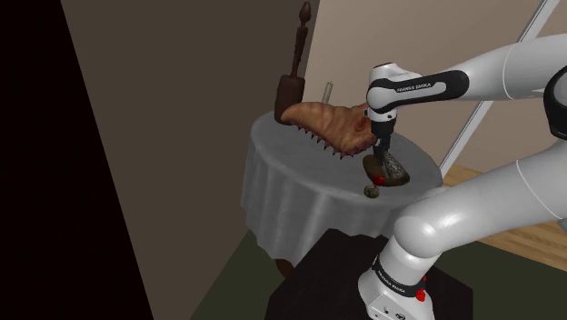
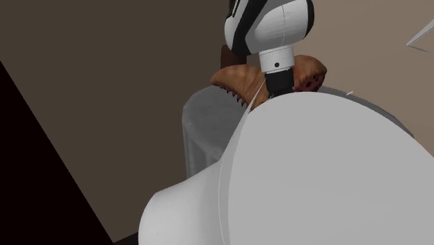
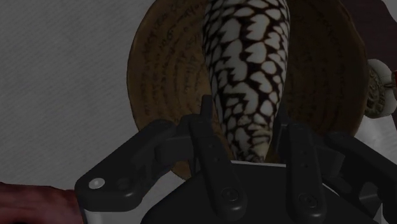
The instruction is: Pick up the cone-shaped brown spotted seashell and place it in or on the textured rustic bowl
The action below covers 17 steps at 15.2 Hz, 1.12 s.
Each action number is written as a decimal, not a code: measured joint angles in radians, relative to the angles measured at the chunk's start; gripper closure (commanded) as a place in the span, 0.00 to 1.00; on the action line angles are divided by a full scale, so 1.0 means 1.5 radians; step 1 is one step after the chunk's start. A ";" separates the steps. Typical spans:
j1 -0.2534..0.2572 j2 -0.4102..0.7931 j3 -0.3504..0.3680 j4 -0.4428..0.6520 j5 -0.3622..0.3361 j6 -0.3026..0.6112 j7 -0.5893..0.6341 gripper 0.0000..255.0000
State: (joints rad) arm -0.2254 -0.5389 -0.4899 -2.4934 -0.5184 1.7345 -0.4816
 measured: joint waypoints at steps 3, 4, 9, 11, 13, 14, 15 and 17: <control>0.000 0.000 0.000 0.000 0.000 0.000 0.000 0.00; 0.000 0.000 0.000 0.000 0.000 0.000 0.000 0.00; 0.002 -0.001 0.004 0.008 0.004 -0.009 -0.001 0.00; 0.006 -0.006 0.017 0.042 0.014 -0.048 -0.006 0.00; 0.012 0.002 0.025 0.070 0.025 -0.069 -0.008 0.00; 0.014 0.004 0.027 0.074 0.027 -0.073 -0.007 0.00; 0.015 0.005 0.028 0.077 0.029 -0.075 -0.007 0.00; 0.015 0.005 0.029 0.079 0.029 -0.076 -0.007 0.00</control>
State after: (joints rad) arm -0.2028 -0.5310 -0.4471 -2.3750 -0.4744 1.6199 -0.4920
